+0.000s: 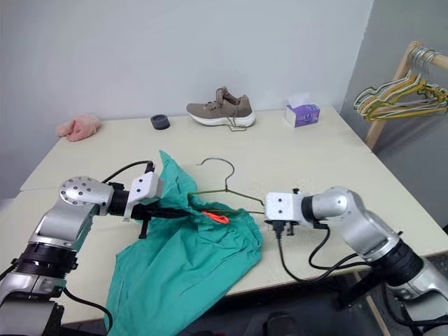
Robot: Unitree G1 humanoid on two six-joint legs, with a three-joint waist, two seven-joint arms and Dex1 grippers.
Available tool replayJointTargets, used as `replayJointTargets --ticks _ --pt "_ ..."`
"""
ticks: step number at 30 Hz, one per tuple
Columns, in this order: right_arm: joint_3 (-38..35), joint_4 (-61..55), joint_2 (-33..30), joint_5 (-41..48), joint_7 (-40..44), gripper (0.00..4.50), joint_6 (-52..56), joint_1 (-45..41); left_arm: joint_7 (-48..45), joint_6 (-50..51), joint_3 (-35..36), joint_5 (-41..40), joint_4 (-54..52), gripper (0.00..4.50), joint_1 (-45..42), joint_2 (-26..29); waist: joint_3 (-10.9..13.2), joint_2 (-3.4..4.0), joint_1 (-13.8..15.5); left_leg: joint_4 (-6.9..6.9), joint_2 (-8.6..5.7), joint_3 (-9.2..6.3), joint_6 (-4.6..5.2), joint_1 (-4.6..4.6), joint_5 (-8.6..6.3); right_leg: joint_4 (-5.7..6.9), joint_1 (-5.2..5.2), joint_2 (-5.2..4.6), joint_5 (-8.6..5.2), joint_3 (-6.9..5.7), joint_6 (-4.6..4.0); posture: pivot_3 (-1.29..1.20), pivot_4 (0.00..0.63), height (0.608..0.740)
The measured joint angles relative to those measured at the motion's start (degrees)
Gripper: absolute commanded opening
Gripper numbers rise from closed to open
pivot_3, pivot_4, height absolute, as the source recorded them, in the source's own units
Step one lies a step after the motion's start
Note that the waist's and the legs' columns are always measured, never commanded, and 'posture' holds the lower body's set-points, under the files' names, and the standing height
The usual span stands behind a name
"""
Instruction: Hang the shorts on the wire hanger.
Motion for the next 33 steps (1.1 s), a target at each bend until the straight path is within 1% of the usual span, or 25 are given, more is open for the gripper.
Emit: replayJointTargets --ticks 2,5,6,8,9,11,14,16,21,24,27,30,31,33 --pt "-2.8 2.9 -2.2 -0.7 0.2 3.26 -0.6 -0.2 1.1 1.4 1.1 0.0 0.6 0.00 0.6 0.3 0.0 0.00 0.0 0.03 0.00 -0.01 0.00 0.00 0.00 0.01 0.00 0.00 0.00 -0.01 0.00 -0.19 0.000 0.740" --pt "-6.1 3.7 -4.9 -0.3 1.7 4.33 0.5 0.3 2.2 2.1 1.9 -0.1 0.7 0.00 0.7 0.4 0.0 0.01 0.0 0.02 0.00 -0.02 0.00 -0.01 0.00 0.01 0.00 0.00 0.00 0.00 0.00 -0.19 0.000 0.740" --pt "-7.7 3.5 -6.0 0.5 2.2 4.46 2.0 1.0 2.5 2.3 2.0 -0.1 0.7 0.00 0.8 0.4 0.0 0.01 0.0 0.02 0.00 -0.02 0.00 -0.01 -0.01 0.01 0.00 0.00 0.00 0.00 0.00 -0.19 0.000 0.740" --pt "-12.3 1.1 -6.0 3.7 2.5 4.46 8.1 4.8 3.3 2.8 2.3 -0.5 0.7 0.00 1.2 0.3 0.0 -0.05 0.1 0.02 0.01 -0.07 0.00 -0.02 -0.01 0.00 0.02 0.00 0.00 -0.02 -0.01 -0.20 0.000 0.740" --pt "-13.3 -0.2 -5.4 5.2 2.4 4.46 10.5 6.3 3.4 3.1 2.6 -0.8 0.7 0.00 1.5 0.2 0.0 -0.05 0.1 0.04 0.01 -0.08 0.00 -0.02 -0.01 0.02 0.02 0.00 0.00 -0.03 -0.01 -0.20 0.000 0.740" --pt "-15.5 -5.8 -0.3 10.0 0.6 4.46 19.1 10.8 4.1 4.1 3.2 -1.7 0.7 0.00 1.6 -0.2 -0.1 -0.07 -0.1 0.05 0.04 -0.14 0.00 0.00 -0.01 0.08 0.02 0.04 0.00 -0.04 -0.01 -0.20 0.000 0.740" --pt "-15.4 -12.5 9.8 15.7 -4.9 4.46 31.1 14.7 4.7 5.1 3.2 -2.3 0.7 0.00 1.0 -0.8 -0.1 -0.03 -0.1 0.08 0.05 -0.16 0.00 -0.02 -0.01 0.17 -0.01 0.06 0.00 -0.05 0.00 -0.20 0.000 0.740" --pt "-15.2 -14.7 14.8 18.0 -8.9 4.46 36.7 16.0 4.8 5.3 3.3 -2.5 0.7 0.00 0.5 -0.8 -0.1 -0.01 0.0 0.13 0.00 -0.15 0.00 -0.05 -0.01 0.15 0.01 0.03 0.00 -0.03 0.00 -0.20 0.000 0.740" --pt "-17.1 -15.9 23.1 22.1 -15.6 4.46 45.6 17.0 5.1 6.1 3.4 -2.8 0.7 0.00 0.3 -0.8 -0.1 -0.05 0.3 0.19 -0.03 -0.20 0.00 -0.06 -0.01 0.07 0.05 0.00 0.03 -0.06 0.04 -0.19 0.000 0.740" --pt "-17.1 -15.6 25.2 23.1 -18.2 4.46 48.2 17.1 5.4 6.1 3.4 -3.1 0.6 0.00 0.3 -0.8 -0.1 -0.05 0.2 0.18 -0.03 -0.19 0.00 -0.06 -0.01 0.07 0.05 0.00 0.03 -0.05 0.04 -0.19 0.000 0.740" --pt "-16.5 -13.5 26.6 23.0 -20.6 4.46 48.6 17.1 5.8 6.1 3.4 -3.3 0.6 0.00 0.3 -0.8 -0.1 -0.04 0.1 0.17 -0.03 -0.20 0.00 -0.05 -0.01 0.08 0.04 0.01 0.03 -0.06 0.04 -0.19 0.000 0.740" --pt "-14.9 -10.8 28.7 23.0 -22.6 3.89 48.5 17.1 5.9 6.2 3.4 -3.6 0.5 0.00 0.3 -0.8 -0.1 -0.04 0.0 0.17 -0.02 -0.19 0.00 -0.05 -0.01 0.08 0.03 0.01 0.04 -0.05 0.03 -0.19 0.000 0.740" --pt "-14.6 -10.3 29.1 22.9 -23.1 3.61 48.5 17.0 6.0 6.2 3.4 -3.7 0.5 0.00 0.3 -0.8 -0.1 -0.04 0.0 0.17 -0.03 -0.19 0.00 -0.05 -0.01 0.08 0.03 0.01 0.05 -0.05 0.00 -0.19 0.000 0.740" --pt "-14.2 -9.0 30.2 22.9 -24.0 2.83 48.3 16.9 6.3 6.2 3.4 -3.8 0.5 0.00 0.3 -0.8 -0.1 -0.04 0.0 0.17 -0.03 -0.19 0.00 -0.06 -0.01 0.08 0.03 0.01 0.07 -0.06 -0.03 -0.19 0.000 0.740"
